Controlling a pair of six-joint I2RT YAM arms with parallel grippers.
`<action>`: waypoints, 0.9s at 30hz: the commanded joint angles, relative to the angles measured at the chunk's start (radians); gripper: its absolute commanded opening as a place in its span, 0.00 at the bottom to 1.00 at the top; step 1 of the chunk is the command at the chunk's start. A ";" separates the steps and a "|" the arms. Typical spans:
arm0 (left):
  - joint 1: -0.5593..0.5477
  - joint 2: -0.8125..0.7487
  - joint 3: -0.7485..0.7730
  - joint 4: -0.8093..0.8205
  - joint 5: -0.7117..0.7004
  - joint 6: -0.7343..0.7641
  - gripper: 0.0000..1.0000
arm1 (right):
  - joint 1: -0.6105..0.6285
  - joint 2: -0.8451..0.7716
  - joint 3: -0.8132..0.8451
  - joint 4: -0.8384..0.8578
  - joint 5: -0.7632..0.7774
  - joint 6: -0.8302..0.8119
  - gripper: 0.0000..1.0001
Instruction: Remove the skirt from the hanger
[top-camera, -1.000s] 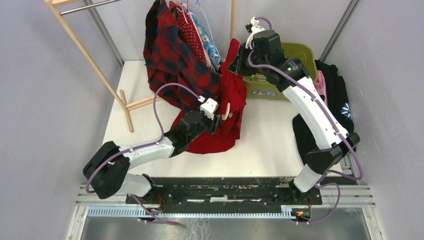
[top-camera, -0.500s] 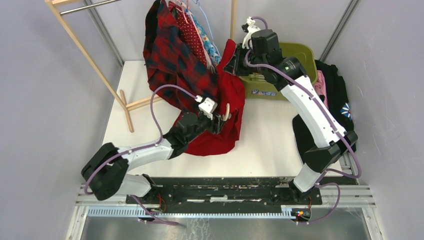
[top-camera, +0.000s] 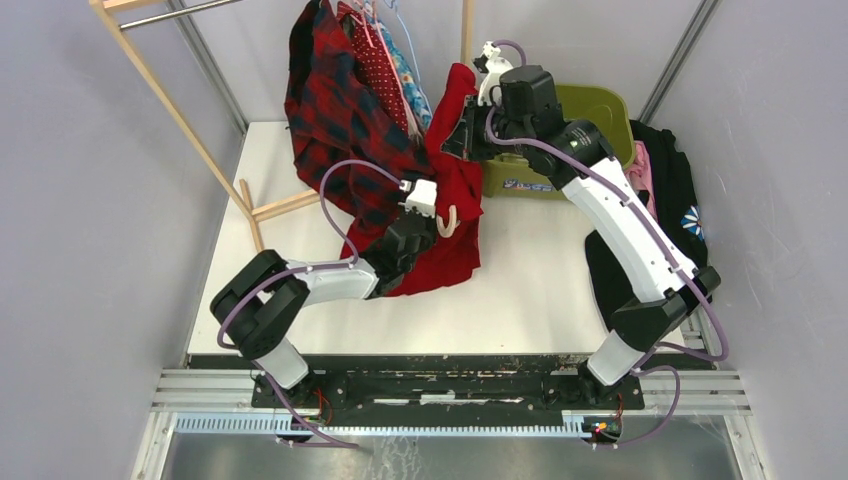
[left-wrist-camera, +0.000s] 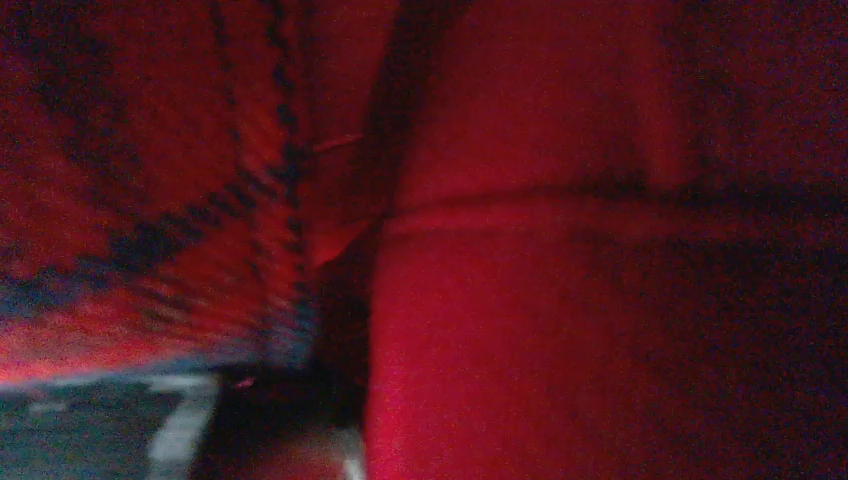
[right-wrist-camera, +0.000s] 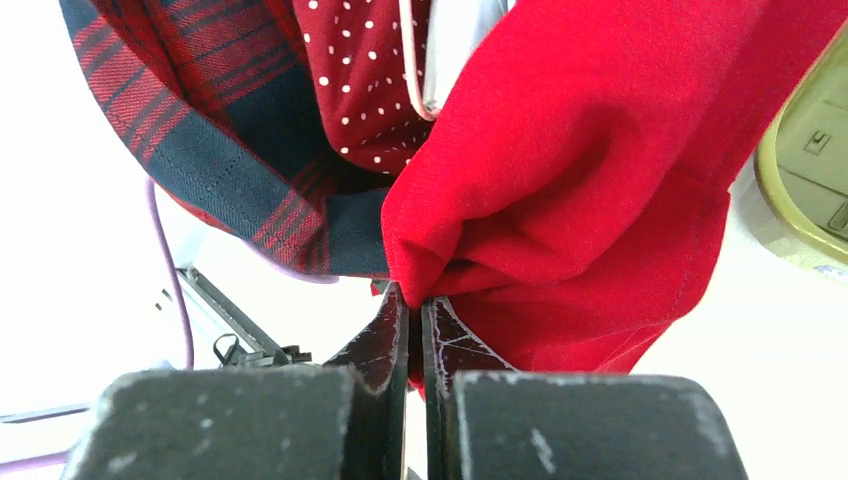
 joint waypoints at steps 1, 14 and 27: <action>0.007 0.014 0.101 -0.037 -0.220 -0.076 0.28 | 0.010 -0.081 0.008 0.075 -0.052 -0.025 0.01; 0.018 -0.161 0.291 -0.575 0.213 0.018 0.03 | 0.006 -0.071 0.005 0.017 0.091 -0.099 0.01; 0.118 -0.323 0.633 -1.364 0.814 0.293 0.03 | -0.033 -0.035 -0.008 -0.049 0.440 -0.310 0.56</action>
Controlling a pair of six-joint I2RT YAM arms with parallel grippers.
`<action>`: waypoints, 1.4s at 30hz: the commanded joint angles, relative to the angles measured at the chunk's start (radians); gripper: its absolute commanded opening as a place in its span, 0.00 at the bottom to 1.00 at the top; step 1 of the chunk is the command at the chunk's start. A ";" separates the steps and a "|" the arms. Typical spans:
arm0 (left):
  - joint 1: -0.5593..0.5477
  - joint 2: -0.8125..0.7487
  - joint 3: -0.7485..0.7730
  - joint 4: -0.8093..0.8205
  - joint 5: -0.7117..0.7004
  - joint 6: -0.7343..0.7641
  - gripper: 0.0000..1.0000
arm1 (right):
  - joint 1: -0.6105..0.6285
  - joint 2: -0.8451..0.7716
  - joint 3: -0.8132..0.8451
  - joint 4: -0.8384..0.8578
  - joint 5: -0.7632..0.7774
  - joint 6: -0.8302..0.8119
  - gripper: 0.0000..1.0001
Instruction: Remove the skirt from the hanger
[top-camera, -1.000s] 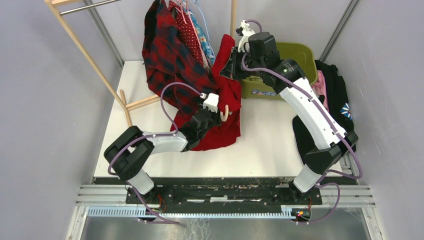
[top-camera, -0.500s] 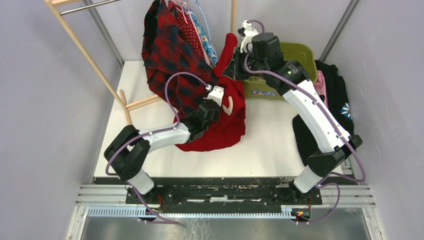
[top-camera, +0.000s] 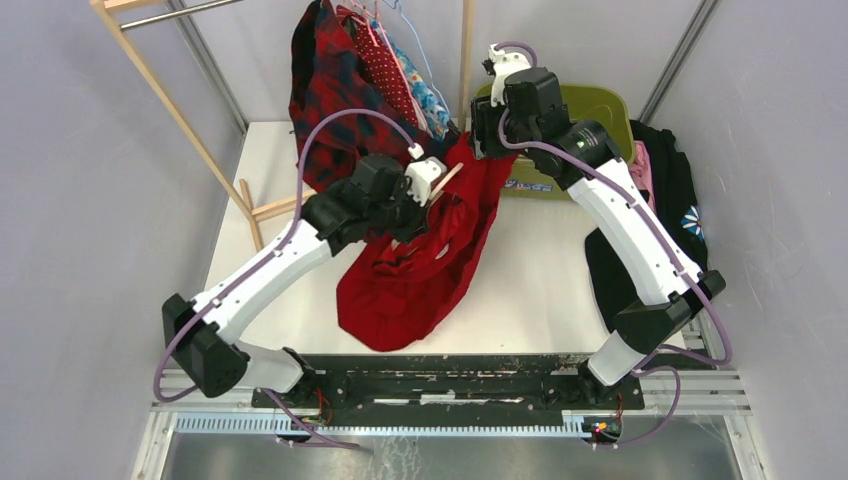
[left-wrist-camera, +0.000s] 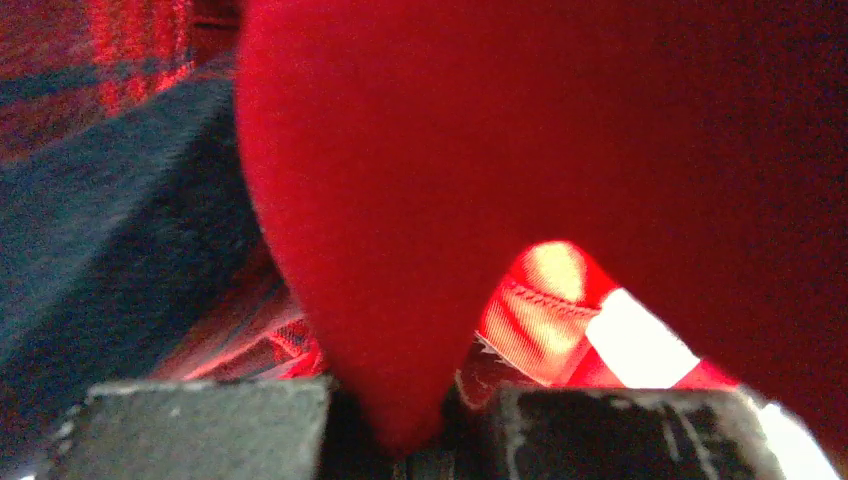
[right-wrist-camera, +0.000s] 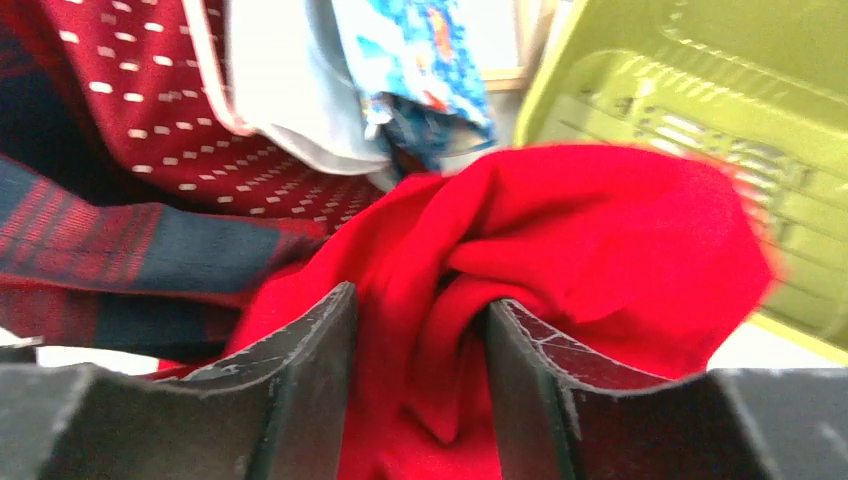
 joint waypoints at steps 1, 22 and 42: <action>0.056 -0.085 0.098 -0.188 0.186 0.151 0.03 | -0.015 -0.013 -0.002 0.015 0.163 -0.113 0.58; 0.188 0.242 0.471 -0.276 0.214 0.236 0.03 | 0.091 -0.297 -0.287 0.108 -0.317 -0.220 0.84; 0.185 0.065 0.288 -0.273 0.387 0.225 0.03 | 0.097 -0.109 -0.254 0.237 0.246 -0.217 0.56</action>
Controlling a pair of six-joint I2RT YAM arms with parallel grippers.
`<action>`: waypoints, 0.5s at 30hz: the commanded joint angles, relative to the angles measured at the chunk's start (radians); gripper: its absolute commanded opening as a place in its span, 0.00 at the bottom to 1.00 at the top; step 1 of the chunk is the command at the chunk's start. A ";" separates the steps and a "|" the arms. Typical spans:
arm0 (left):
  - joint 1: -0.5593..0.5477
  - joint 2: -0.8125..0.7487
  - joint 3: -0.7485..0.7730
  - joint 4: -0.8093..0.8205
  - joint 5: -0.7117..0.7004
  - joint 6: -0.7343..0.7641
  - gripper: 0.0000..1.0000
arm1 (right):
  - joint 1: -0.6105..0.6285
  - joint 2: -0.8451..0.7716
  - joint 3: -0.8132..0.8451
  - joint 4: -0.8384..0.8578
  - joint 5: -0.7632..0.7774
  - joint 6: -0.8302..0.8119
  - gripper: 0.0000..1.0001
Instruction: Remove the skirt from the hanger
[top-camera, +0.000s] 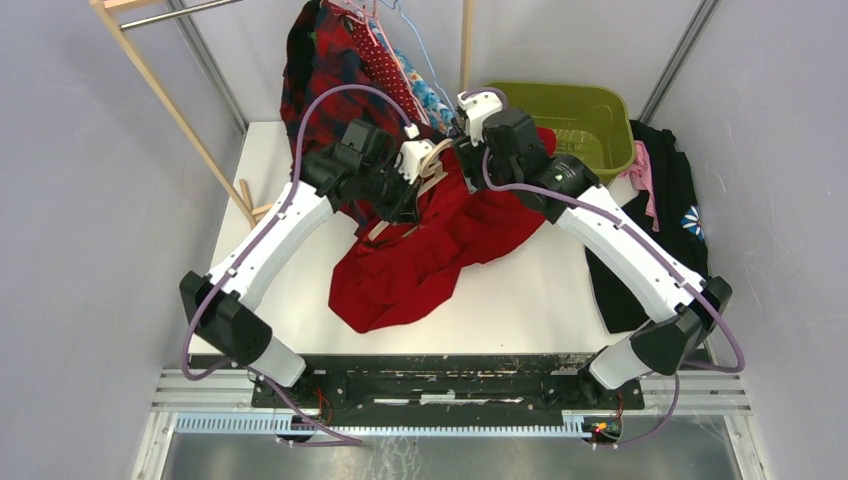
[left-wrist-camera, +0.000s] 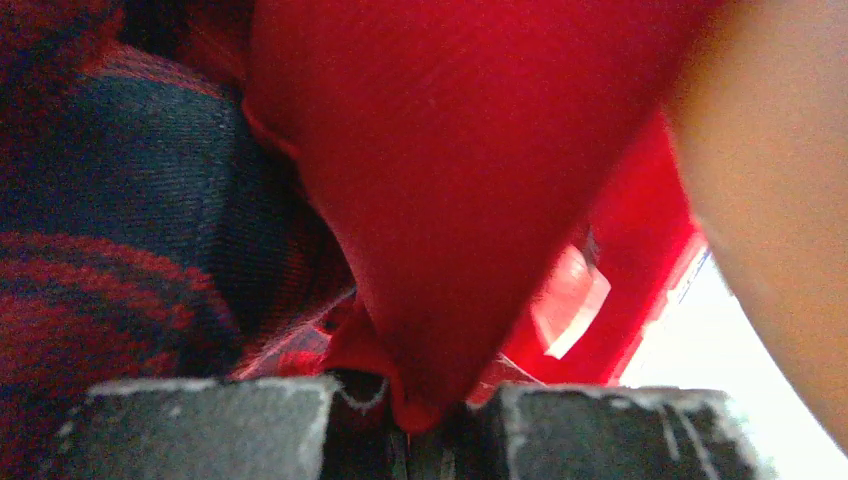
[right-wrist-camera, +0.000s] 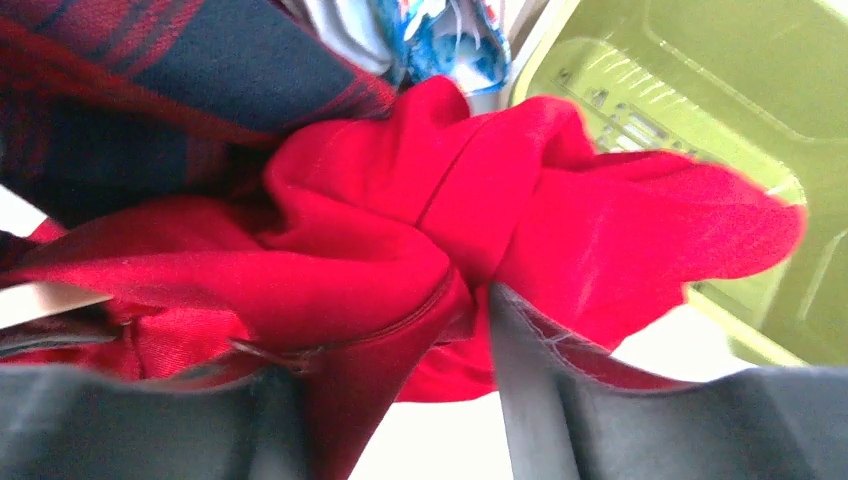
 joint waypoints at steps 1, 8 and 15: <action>0.005 -0.124 -0.033 0.085 0.091 0.031 0.03 | -0.001 0.024 0.081 0.079 0.115 -0.006 0.41; 0.005 -0.201 -0.151 0.085 0.068 0.039 0.03 | -0.034 0.062 0.165 0.081 0.222 -0.012 0.01; 0.006 -0.301 -0.259 0.054 0.024 0.024 0.03 | -0.233 0.108 0.271 0.080 0.229 -0.024 0.01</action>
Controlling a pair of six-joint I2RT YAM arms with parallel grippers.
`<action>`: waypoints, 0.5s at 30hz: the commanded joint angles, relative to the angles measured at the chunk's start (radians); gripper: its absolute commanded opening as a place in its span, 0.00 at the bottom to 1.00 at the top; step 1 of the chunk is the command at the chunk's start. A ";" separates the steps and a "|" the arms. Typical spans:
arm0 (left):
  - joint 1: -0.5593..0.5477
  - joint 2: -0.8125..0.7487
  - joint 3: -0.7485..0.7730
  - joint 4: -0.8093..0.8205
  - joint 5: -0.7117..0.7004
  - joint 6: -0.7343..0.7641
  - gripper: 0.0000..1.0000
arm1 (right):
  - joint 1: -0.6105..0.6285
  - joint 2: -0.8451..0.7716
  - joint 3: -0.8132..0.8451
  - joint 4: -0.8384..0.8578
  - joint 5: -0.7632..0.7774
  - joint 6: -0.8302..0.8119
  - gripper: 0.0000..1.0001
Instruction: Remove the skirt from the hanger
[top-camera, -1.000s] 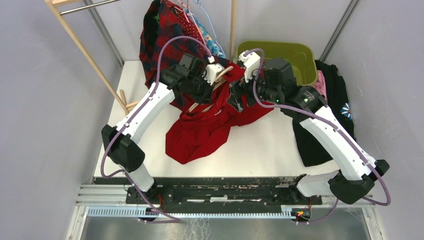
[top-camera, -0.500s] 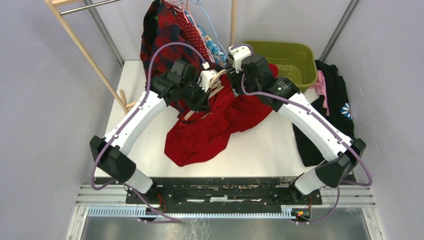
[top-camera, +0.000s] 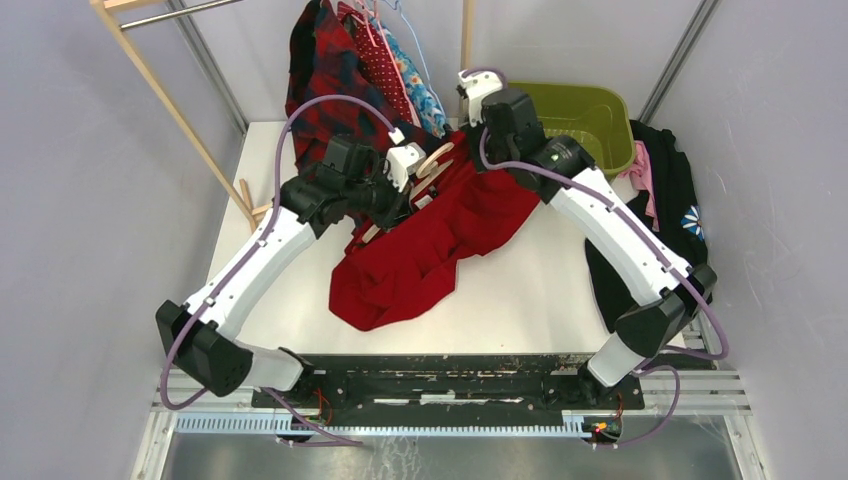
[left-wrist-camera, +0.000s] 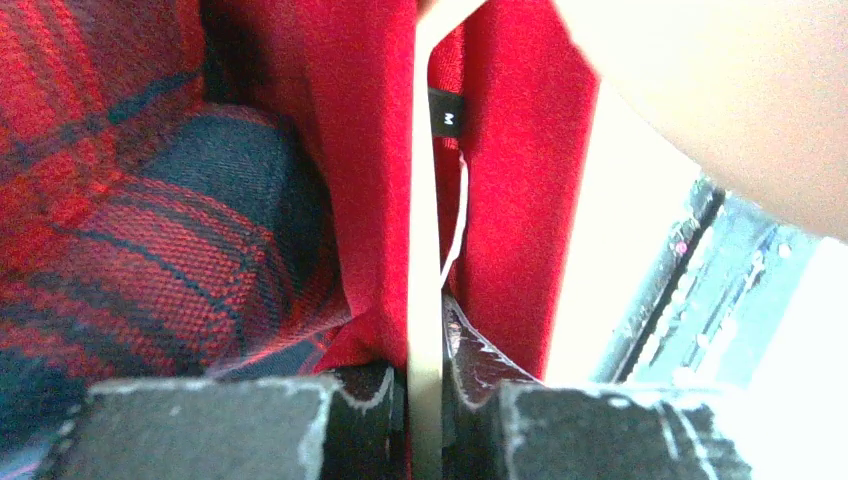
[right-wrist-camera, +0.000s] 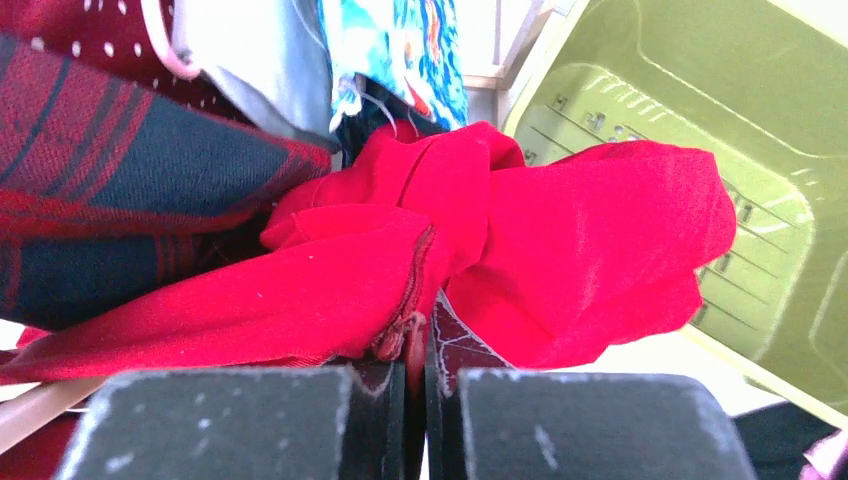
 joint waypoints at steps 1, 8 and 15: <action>-0.003 -0.138 -0.076 -0.125 0.025 0.031 0.03 | -0.236 0.016 0.146 0.101 0.199 -0.031 0.01; -0.004 -0.186 -0.203 -0.115 -0.019 0.025 0.03 | -0.328 0.102 0.318 0.083 0.179 -0.030 0.01; -0.003 -0.218 -0.248 -0.120 -0.065 0.017 0.03 | -0.436 0.208 0.499 0.057 0.110 0.021 0.01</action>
